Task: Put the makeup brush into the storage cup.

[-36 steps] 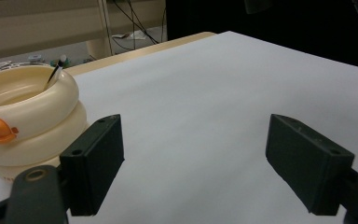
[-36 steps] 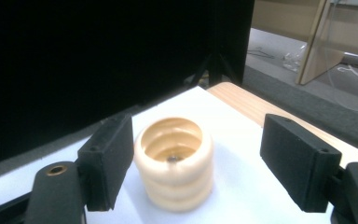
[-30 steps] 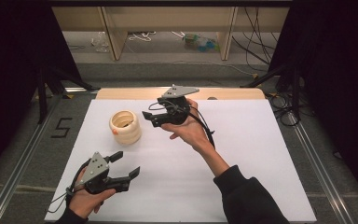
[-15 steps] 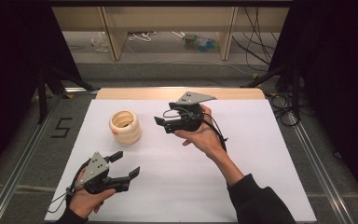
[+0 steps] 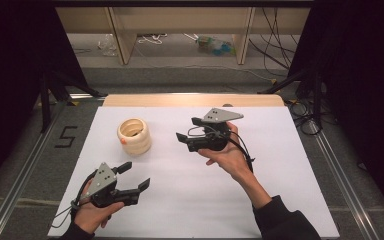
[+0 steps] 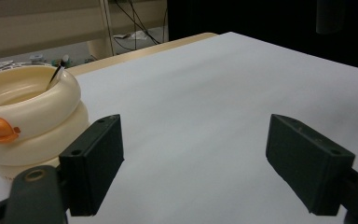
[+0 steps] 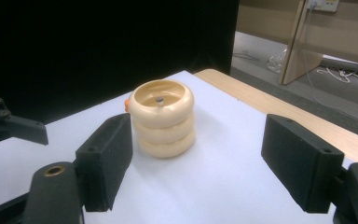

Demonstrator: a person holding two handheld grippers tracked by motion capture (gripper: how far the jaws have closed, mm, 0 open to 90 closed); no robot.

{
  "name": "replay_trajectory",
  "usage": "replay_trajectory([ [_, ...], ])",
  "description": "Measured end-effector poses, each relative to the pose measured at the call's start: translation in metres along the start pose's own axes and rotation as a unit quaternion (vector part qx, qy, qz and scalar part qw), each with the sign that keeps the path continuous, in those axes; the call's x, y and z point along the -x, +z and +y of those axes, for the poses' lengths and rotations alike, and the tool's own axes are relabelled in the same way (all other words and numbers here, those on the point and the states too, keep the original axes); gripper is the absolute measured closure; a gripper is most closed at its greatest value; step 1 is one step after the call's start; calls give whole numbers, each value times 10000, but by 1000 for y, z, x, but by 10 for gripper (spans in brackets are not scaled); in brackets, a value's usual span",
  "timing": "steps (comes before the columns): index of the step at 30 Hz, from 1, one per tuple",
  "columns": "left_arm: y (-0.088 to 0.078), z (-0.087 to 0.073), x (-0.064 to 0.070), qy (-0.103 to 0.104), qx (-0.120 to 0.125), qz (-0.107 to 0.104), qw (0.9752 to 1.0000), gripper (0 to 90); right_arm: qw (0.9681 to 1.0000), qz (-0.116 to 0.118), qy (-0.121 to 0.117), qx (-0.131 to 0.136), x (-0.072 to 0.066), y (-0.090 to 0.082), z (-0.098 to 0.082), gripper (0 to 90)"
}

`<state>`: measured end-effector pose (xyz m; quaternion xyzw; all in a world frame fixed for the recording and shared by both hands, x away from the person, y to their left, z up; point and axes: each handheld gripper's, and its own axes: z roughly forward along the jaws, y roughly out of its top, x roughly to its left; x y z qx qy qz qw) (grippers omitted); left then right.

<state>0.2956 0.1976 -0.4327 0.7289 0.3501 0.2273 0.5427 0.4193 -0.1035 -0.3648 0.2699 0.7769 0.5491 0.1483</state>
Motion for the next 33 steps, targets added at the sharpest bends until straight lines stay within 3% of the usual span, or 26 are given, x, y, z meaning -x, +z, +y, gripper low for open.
replay_trajectory([
  [11, 0, 0, -1, 14, 16, 34, 10000, 190, 9998, -54, -1, -180, 0, -15, -19, 256],
  [26, -2, 1, -3, -21, 52, 83, 10000, 191, 9996, -41, 214, 157, 3, -45, -40, 237],
  [33, -2, 1, -4, -1, 61, 86, 9999, 192, 9996, -121, 244, 114, 3, -57, -49, 231],
])
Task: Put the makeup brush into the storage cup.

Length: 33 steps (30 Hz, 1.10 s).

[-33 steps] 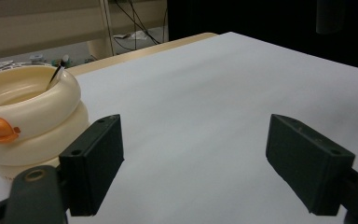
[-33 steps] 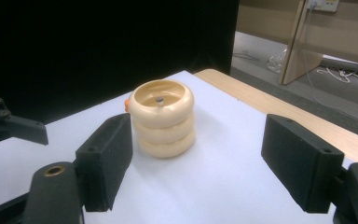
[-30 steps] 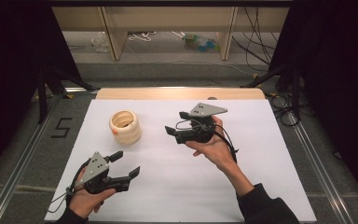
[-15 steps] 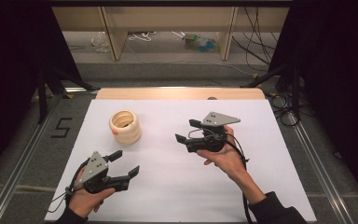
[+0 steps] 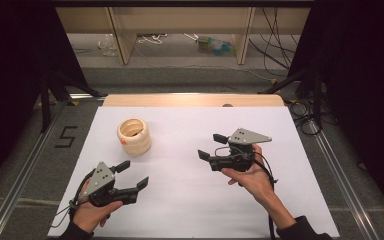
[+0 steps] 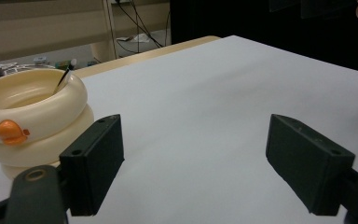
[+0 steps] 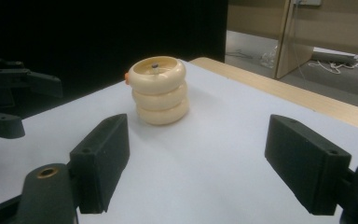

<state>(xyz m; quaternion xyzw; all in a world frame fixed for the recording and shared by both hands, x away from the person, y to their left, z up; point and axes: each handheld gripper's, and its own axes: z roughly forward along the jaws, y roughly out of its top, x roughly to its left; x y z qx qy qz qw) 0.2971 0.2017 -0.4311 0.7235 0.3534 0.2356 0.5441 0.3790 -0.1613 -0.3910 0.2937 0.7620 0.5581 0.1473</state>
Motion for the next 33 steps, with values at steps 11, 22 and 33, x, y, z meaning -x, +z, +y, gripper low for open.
replay_trajectory([
  [11, -1, 0, -1, 22, -10, 23, 10000, 191, 10000, -61, -16, 77, -1, -18, -12, 229],
  [22, 0, 0, -1, 34, 1, 1, 10000, 190, 9997, -229, 91, -11, 4, -39, -29, 229],
  [33, -2, 0, -2, 22, 34, 25, 10000, 190, 9995, -273, 93, 90, 4, -50, -39, 218],
])
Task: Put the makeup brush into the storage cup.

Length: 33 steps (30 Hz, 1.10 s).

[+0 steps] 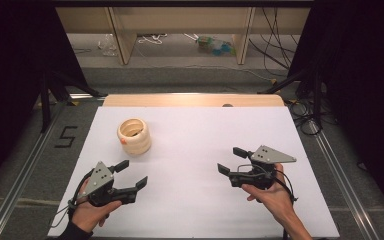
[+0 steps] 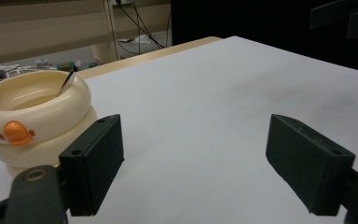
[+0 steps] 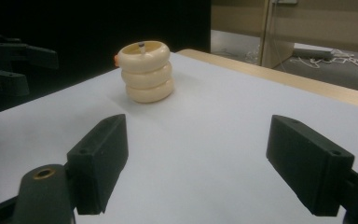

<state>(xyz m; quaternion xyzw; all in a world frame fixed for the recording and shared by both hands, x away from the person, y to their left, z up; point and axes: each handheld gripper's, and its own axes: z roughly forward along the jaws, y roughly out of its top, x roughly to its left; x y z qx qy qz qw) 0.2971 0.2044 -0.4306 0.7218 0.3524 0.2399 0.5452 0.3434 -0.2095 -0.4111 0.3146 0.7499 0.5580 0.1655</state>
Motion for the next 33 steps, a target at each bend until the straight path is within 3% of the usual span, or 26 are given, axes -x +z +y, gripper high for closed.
replay_trajectory([
  [18, -2, 0, -1, -27, 65, -14, 10000, 188, 9997, -158, -19, 204, 3, -21, -15, 211],
  [20, -3, 0, -1, 13, 53, -24, 10000, 187, 9997, -215, 34, 53, 2, -24, -16, 209],
  [27, -10, -1, -2, 41, 81, -22, 10000, 186, 9995, -279, 74, 149, 2, -29, -20, 205],
  [29, -10, -1, -2, -52, 88, -19, 9999, 186, 9993, -302, 83, 185, 2, -32, -22, 203],
  [32, -10, -1, -2, 42, 73, -24, 10000, 186, 9992, -312, 122, 235, 1, -35, -23, 200],
  [33, -10, -1, -1, 49, 64, -25, 10000, 186, 9992, -351, 96, 140, 1, -38, -23, 199],
])
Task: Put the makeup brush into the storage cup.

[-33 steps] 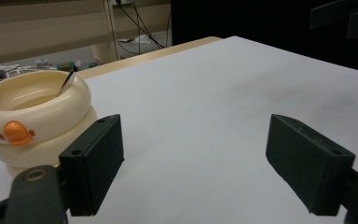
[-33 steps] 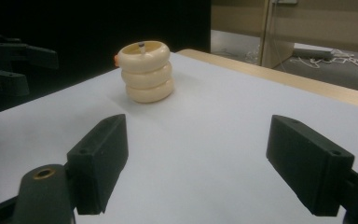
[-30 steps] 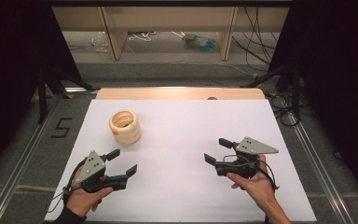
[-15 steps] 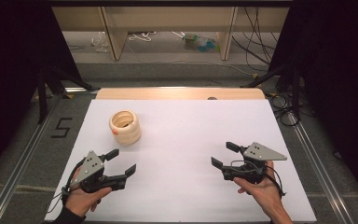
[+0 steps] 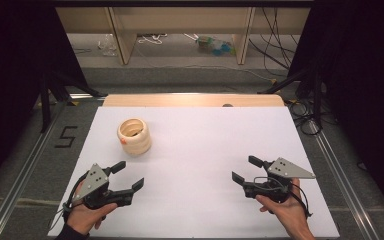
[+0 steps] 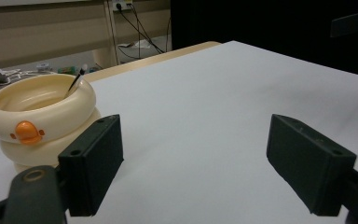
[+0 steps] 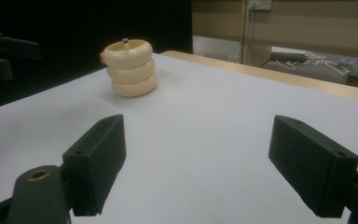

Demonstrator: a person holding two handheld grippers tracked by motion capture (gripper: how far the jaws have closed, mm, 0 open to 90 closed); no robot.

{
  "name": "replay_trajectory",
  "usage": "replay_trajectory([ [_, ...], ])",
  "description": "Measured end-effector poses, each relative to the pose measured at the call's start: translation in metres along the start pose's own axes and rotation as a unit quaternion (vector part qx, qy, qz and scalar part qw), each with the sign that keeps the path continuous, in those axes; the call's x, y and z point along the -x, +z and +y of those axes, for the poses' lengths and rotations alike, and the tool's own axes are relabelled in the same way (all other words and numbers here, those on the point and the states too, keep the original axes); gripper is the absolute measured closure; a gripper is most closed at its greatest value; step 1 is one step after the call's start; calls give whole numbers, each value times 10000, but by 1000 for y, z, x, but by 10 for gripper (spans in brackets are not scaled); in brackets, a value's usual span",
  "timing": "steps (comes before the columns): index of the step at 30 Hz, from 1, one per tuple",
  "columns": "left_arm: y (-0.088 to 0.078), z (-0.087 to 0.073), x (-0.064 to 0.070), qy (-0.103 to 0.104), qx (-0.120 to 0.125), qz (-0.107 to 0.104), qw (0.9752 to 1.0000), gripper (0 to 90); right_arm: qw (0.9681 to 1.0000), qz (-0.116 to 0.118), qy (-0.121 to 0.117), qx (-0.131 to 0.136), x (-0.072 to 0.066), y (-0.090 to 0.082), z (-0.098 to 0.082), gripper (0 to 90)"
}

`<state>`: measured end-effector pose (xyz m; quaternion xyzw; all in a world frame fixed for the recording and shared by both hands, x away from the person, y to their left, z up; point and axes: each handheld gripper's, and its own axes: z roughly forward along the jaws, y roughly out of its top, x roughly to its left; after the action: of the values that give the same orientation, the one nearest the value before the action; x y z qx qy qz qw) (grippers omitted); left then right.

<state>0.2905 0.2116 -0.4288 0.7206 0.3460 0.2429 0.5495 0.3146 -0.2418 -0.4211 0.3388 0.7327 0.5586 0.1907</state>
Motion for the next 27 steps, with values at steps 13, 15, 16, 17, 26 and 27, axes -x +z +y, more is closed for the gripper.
replay_trajectory([
  [13, 0, 0, 0, 10, -9, 19, 10000, 186, 9998, -158, 84, 91, -6, -12, -7, 177],
  [15, 0, 0, 0, 7, -9, 19, 10000, 186, 9998, -181, 84, 39, -7, -14, -7, 176],
  [16, 0, 0, 0, 9, -8, 17, 10000, 186, 9997, -194, 91, 90, -8, -15, -8, 176],
  [17, 0, 0, 0, 8, -9, 17, 10000, 186, 9997, -183, 119, 51, -8, -16, -8, 175],
  [26, 1, 0, 0, -1, -18, 7, 10000, 169, 9997, -239, 90, 28, -8, -20, -10, 171],
  [27, 1, 0, 0, 0, -21, 9, 10000, 169, 9997, -243, 57, 30, -9, -19, -10, 171],
])
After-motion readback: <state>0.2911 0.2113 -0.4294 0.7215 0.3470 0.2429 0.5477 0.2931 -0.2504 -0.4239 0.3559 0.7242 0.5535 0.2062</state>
